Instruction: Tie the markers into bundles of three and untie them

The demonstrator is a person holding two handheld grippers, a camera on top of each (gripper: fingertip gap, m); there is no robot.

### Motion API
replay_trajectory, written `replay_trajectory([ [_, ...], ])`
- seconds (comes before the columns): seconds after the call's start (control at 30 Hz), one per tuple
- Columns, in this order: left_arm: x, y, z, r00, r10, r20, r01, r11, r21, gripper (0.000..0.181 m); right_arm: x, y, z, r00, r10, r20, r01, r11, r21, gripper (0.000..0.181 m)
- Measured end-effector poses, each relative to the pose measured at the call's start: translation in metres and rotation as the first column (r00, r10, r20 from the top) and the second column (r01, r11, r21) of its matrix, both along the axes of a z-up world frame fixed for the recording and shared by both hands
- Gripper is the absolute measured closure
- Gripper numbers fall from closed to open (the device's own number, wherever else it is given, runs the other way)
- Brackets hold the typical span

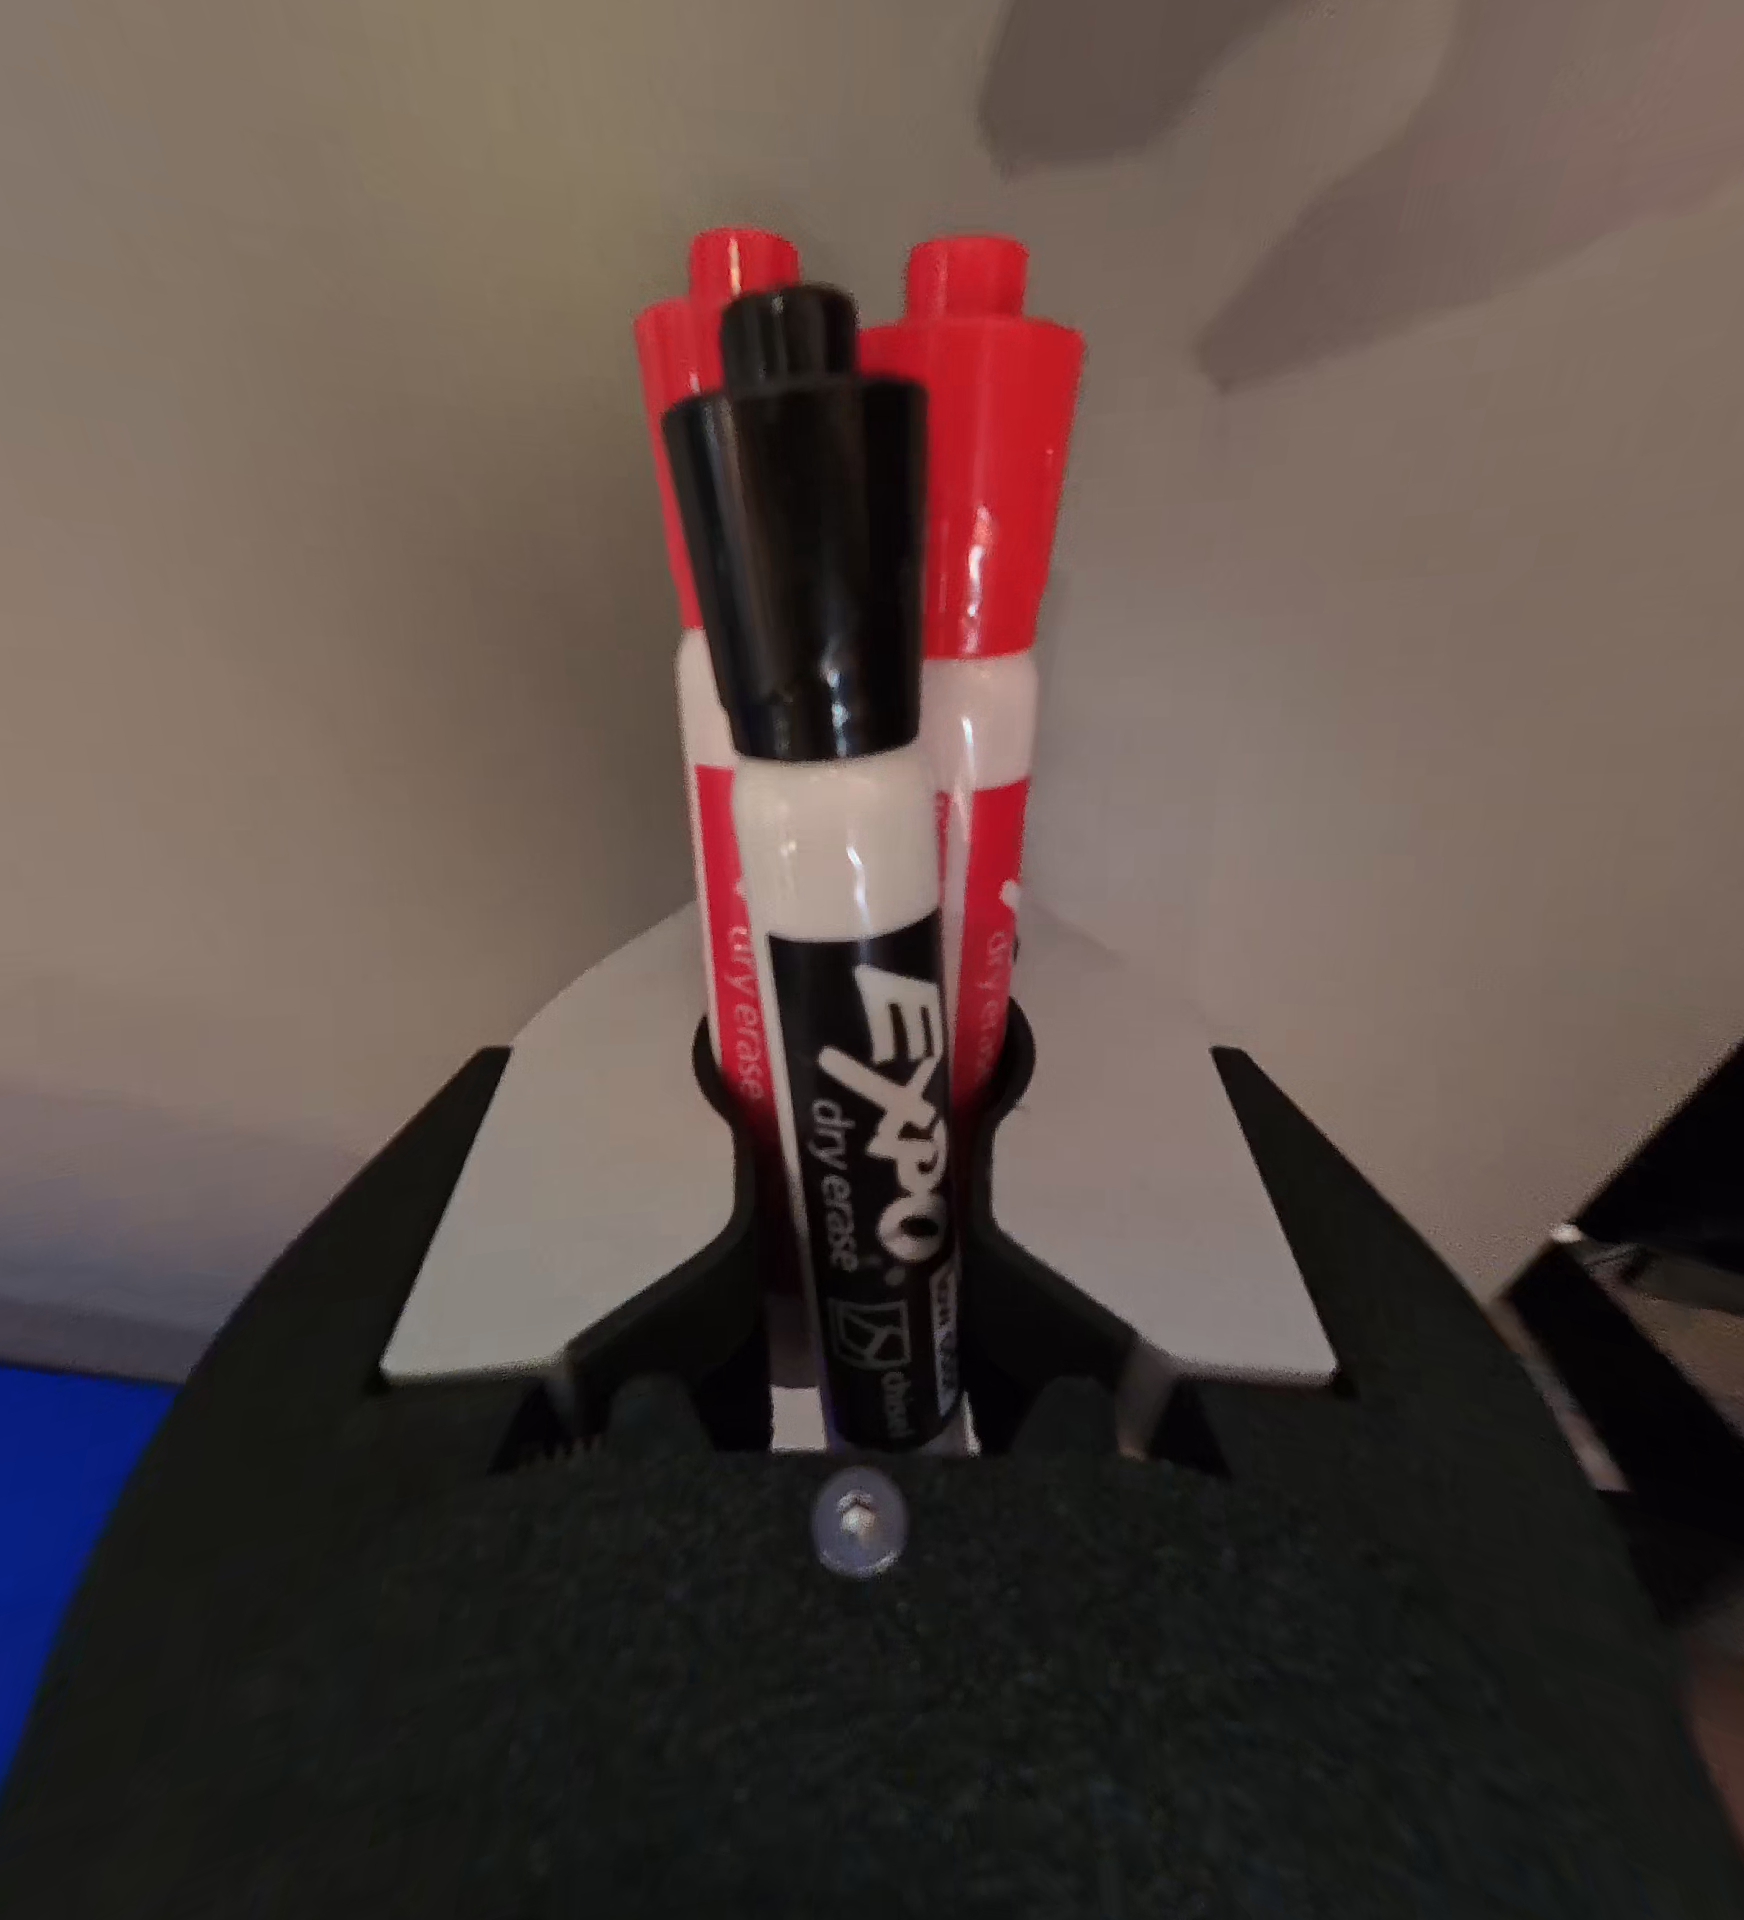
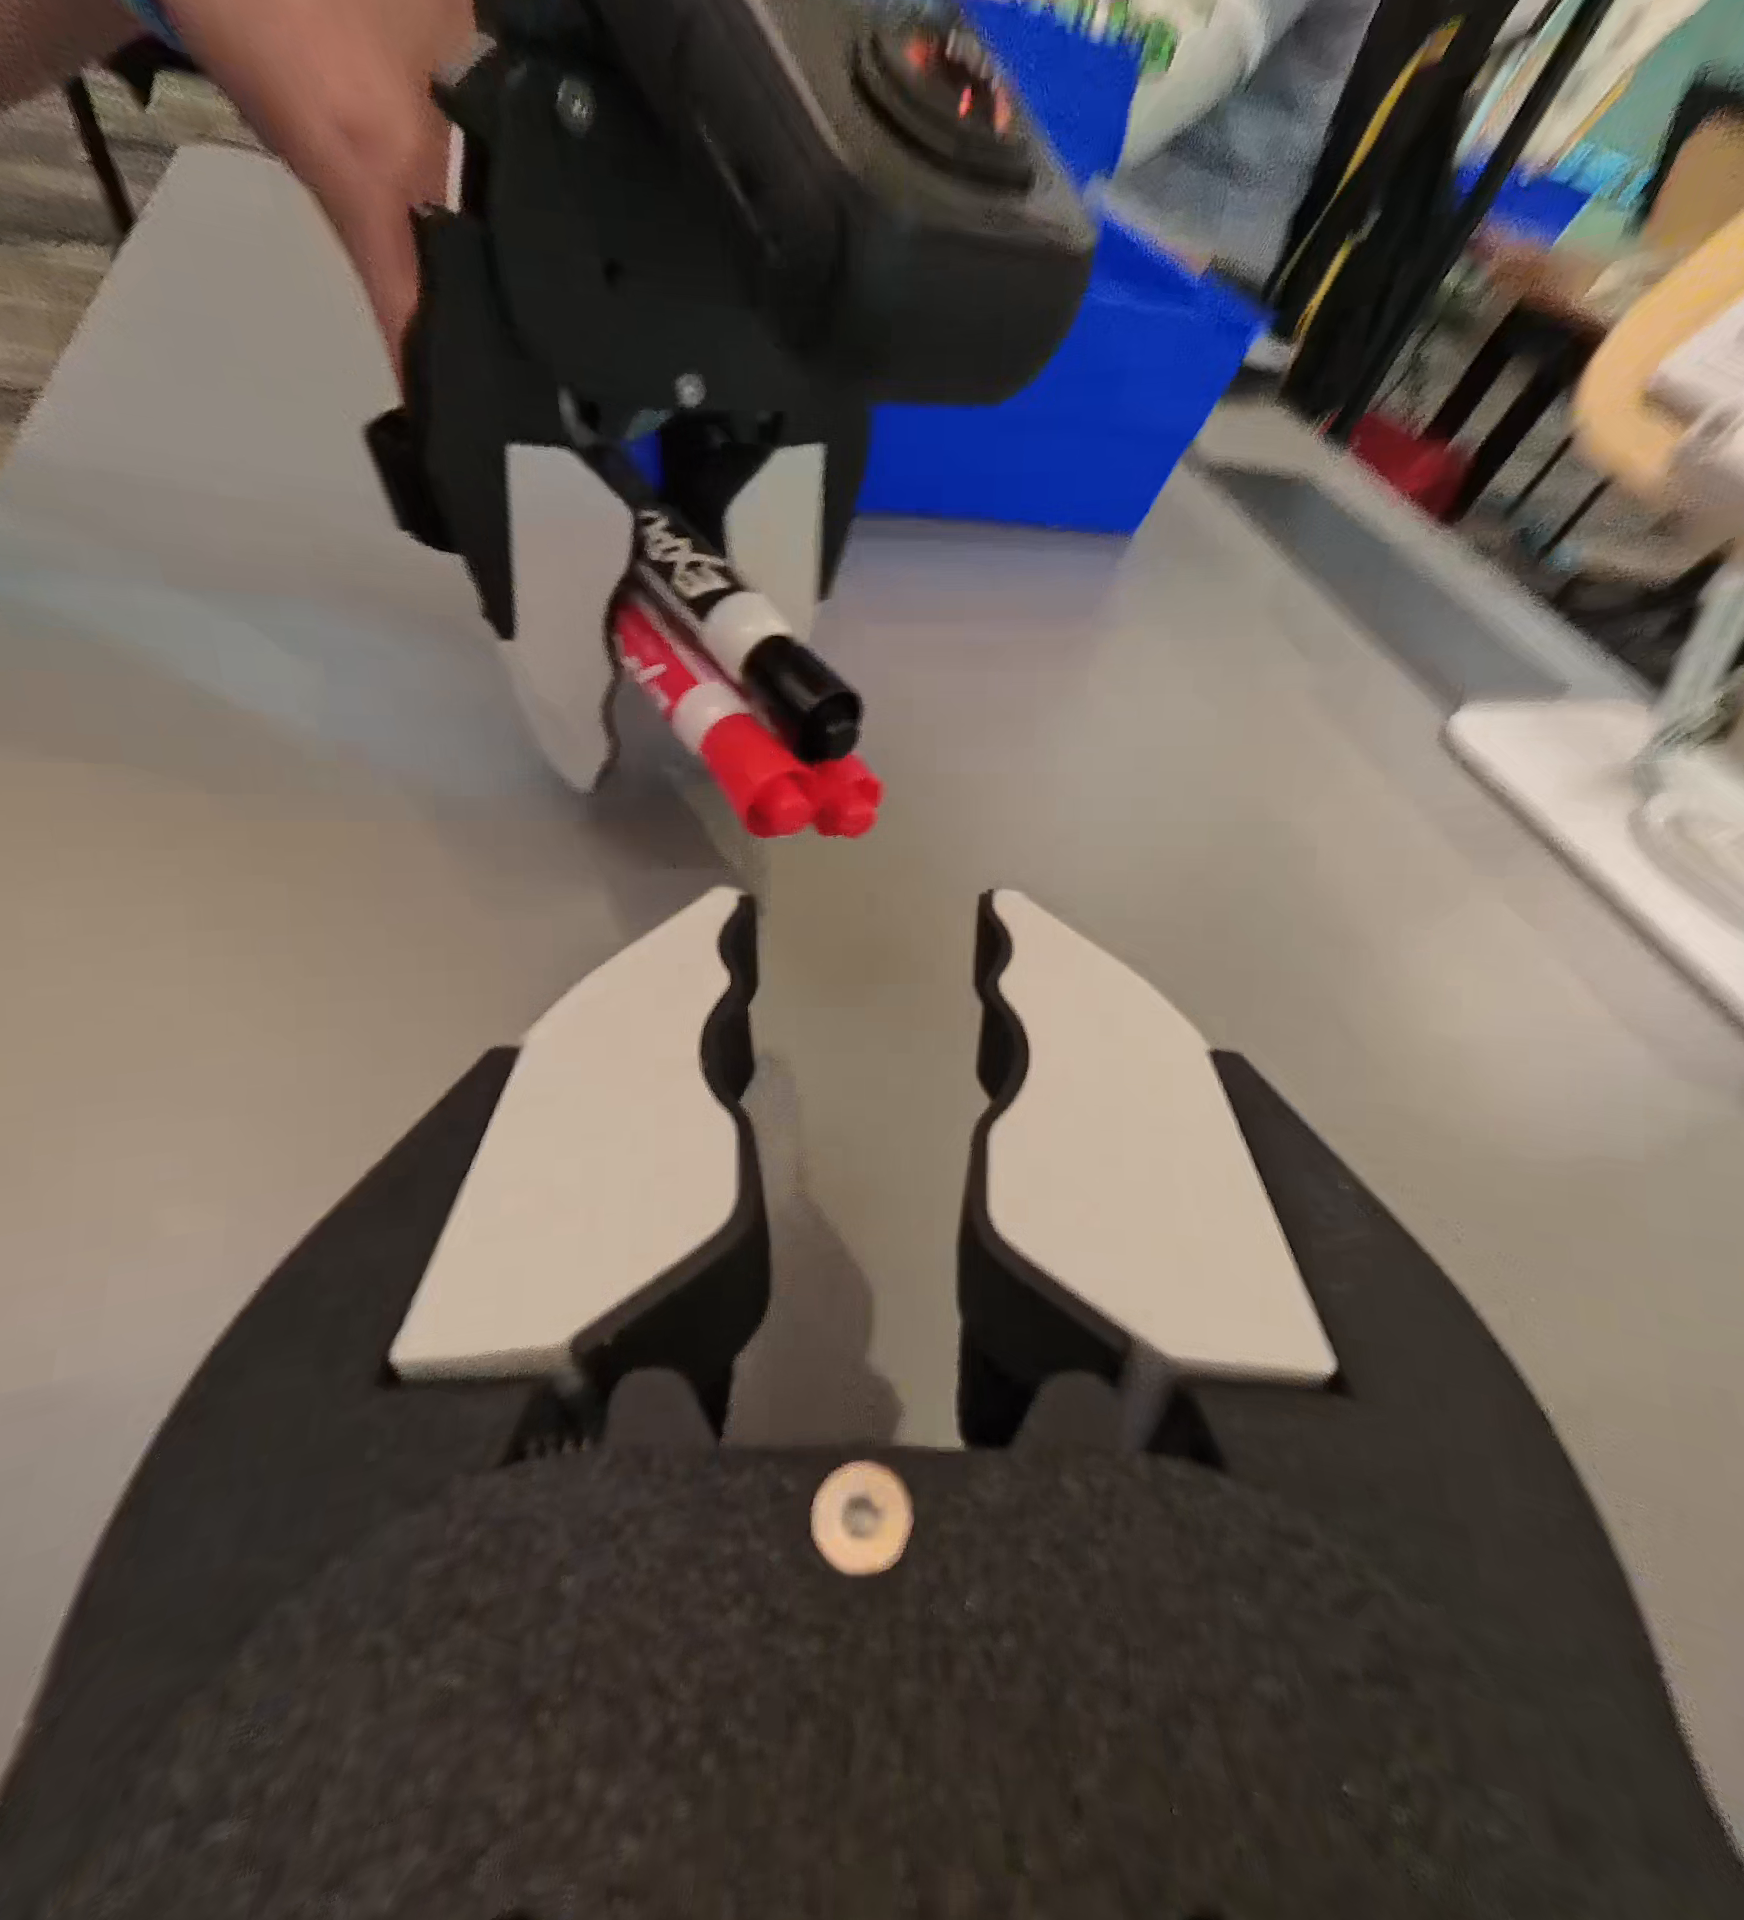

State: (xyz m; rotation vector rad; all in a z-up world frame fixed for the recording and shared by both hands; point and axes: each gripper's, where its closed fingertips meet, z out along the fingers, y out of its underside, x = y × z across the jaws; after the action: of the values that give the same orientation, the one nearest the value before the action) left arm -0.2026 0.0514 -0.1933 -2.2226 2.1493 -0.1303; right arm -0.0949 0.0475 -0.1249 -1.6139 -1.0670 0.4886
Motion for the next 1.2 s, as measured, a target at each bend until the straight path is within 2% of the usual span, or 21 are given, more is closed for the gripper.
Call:
replay_trajectory([
  [0.07,0.02,0.005,-0.001,0.99,-0.138,-0.002,0.138,0.99,-0.005,0.14,0.0,-0.003,-0.007,0.999,0.036,0.02,-0.032,0.99,-0.136,0.13],
  [0.13,0.033,0.009,-0.002,0.965,-0.263,-0.022,0.263,0.965,0.007,0.14,-0.001,0.0,-0.009,0.998,0.057,0.027,-0.051,0.983,-0.175,0.112],
  [0.17,0.037,0.011,-0.003,0.956,-0.291,-0.031,0.291,0.957,0.006,0.14,-0.001,0.002,-0.01,0.997,0.072,0.024,-0.066,0.979,-0.191,0.113],
  [0.2,0.041,0.013,-0.002,0.953,-0.301,-0.037,0.301,0.954,-0.001,0.14,0.0,0.002,-0.011,0.996,0.088,0.001,-0.086,0.974,-0.211,0.119],
  [0.33,0.053,0.013,-0.001,0.949,-0.314,-0.009,0.313,0.949,-0.032,0.14,-0.005,-0.001,-0.005,0.973,0.15,-0.178,-0.199,0.932,-0.302,0.121],
  [0.4,0.053,0.013,-0.004,0.947,-0.319,-0.04,0.317,0.948,-0.037,0.14,-0.006,0.003,-0.015,0.984,0.153,-0.093,-0.175,0.933,-0.316,0.121],
  [0.47,0.055,0.014,-0.004,0.947,-0.315,-0.068,0.313,0.949,-0.041,0.14,-0.006,0.007,-0.029,0.986,0.159,0.053,-0.136,0.945,-0.299,0.122],
  [0.53,0.062,0.012,-0.002,0.949,-0.311,-0.045,0.309,0.949,-0.059,0.14,-0.01,0.011,-0.035,0.981,0.157,0.113,-0.118,0.948,-0.295,0.139],
  [0.6,0.065,0.012,-0.004,0.951,-0.306,-0.044,0.304,0.951,-0.058,0.138,-0.01,0.009,-0.043,0.972,0.177,0.152,-0.118,0.936,-0.332,0.149],
  [0.63,0.066,0.012,-0.004,0.953,-0.3,-0.041,0.298,0.953,-0.057,0.142,-0.009,0.008,-0.044,0.971,0.183,0.151,-0.123,0.933,-0.339,0.162],
  [0.67,0.067,0.012,-0.004,0.954,-0.297,-0.035,0.295,0.954,-0.061,0.151,-0.009,0.009,-0.043,0.973,0.178,0.144,-0.121,0.933,-0.339,0.162],
  [0.73,0.068,0.012,-0.005,0.954,-0.298,-0.033,0.297,0.954,-0.049,0.153,-0.008,0.009,-0.043,0.974,0.18,0.141,-0.12,0.928,-0.352,0.162],
  [0.8,0.068,0.014,-0.005,0.952,-0.305,-0.039,0.303,0.952,-0.037,0.154,-0.003,0.009,-0.051,0.96,0.185,0.21,-0.095,0.921,-0.378,0.163],
  [0.9,0.058,0.025,-0.006,0.957,-0.28,-0.069,0.282,0.959,0.015,0.146,0.014,0.014,-0.061,0.923,0.165,0.349,-0.025,0.927,-0.374,0.163],
  [0.97,0.046,0.033,-0.005,0.965,-0.253,-0.077,0.256,0.966,0.043,0.138,0.023,0.015,-0.066,0.906,0.172,0.387,-0.007,0.92,-0.393,0.163],
  [1.07,0.027,0.041,0.005,0.985,-0.167,-0.031,0.169,0.984,0.061,0.136,0.032,0.017,-0.071,0.893,0.163,0.419,0.03,0.908,-0.417,0.161],
  [1.2,-0.007,0.061,0.037,0.995,-0.021,0.095,0.004,0.983,0.183,0.128,0.033,0.02,-0.071,0.905,0.149,0.399,0.041,0.902,-0.43,0.154],
])
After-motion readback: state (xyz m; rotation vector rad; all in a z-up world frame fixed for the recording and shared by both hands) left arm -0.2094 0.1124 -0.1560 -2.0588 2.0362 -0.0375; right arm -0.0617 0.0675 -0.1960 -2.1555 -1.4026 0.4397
